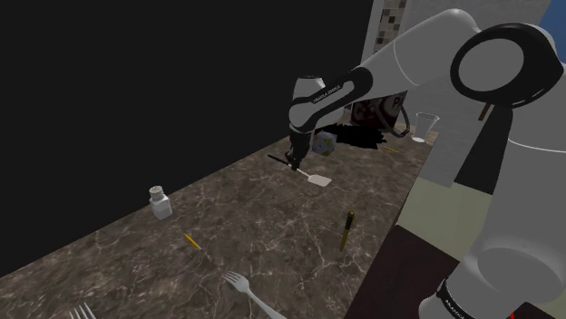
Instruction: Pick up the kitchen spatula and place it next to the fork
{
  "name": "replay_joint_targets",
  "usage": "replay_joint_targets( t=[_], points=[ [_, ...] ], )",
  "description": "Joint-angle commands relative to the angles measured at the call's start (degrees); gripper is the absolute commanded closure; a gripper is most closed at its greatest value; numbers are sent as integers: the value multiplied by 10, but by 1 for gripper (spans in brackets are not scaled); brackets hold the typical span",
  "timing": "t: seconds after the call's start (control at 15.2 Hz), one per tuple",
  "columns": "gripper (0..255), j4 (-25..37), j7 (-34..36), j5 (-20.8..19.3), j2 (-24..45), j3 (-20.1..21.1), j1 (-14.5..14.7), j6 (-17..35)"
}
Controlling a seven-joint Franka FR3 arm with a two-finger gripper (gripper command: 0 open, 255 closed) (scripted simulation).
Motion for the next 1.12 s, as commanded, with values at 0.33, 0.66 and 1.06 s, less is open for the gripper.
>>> replay_joint_targets(
  t=[0.33, 0.66, 1.06],
  points=[
    [255, 19, 1, -1, -26, 0, 0, -44],
    [255, 37, 2, -1, -42, 0, 0, -79],
    [255, 64, 3, -2, -58, 0, 0, -122]
  ],
)
